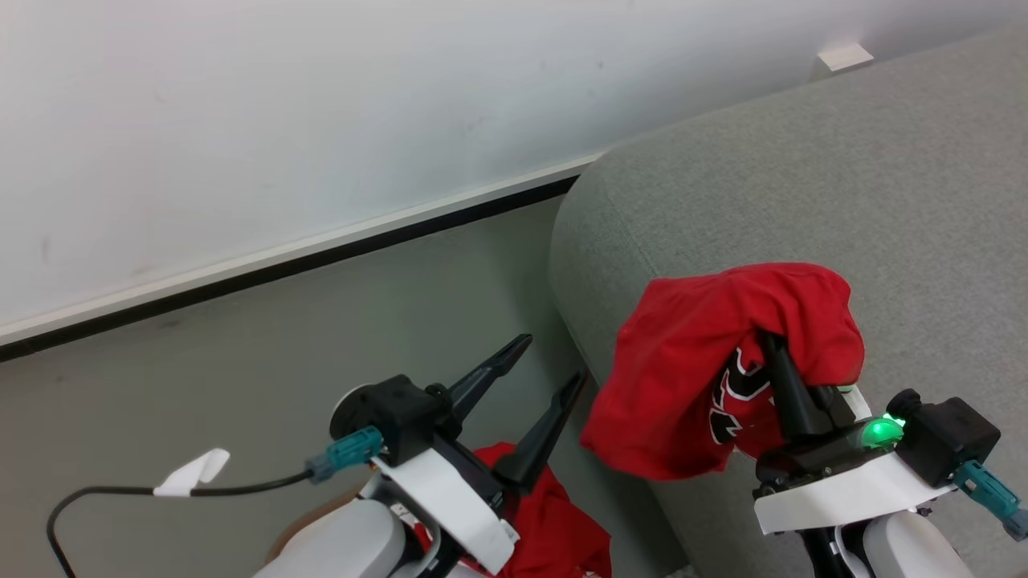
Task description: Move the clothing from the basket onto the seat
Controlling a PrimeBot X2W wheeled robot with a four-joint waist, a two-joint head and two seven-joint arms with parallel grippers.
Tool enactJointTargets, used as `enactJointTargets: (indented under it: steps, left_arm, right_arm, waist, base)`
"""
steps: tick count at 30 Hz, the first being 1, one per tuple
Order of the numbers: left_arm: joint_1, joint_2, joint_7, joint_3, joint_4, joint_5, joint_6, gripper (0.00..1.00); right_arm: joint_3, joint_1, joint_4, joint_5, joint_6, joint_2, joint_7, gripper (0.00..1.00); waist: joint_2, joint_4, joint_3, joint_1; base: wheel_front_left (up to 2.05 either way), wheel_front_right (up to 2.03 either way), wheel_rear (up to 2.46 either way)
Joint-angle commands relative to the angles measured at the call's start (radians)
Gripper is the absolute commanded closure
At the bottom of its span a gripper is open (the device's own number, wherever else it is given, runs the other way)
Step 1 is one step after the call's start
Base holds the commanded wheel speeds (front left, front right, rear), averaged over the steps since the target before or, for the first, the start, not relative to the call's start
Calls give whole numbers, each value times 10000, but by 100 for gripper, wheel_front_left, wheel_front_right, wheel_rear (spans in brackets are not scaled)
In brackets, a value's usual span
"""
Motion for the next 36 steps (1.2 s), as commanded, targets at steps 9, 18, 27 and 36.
enactJointTargets:
  steps: [9,18,27,36]
  left_arm:
    - [-136,42,-32,-94,18,181,-4,0]
    - [-456,306,164,-199,-363,398,-94,0]
    - [-922,841,568,-183,-988,558,-187,0]
    - [-1505,1201,771,-33,-1503,728,-289,0]
  right_arm:
    - [-303,178,-311,-168,-22,-13,-36,100]
    - [-1299,-797,-365,-767,-22,-208,95,100]
    - [-3112,-2865,-366,-1134,-22,-545,959,100]
    - [-4741,-5225,450,-991,-22,-1649,1957,100]
  waist:
    - [-1,-250,284,-1]
    - [-1,160,1126,-1]
    - [-1,800,2592,-1]
    - [-1,1480,4091,-1]
  base:
    - [0,0,0]
    - [0,0,0]
    - [0,0,0]
    - [0,0,0]
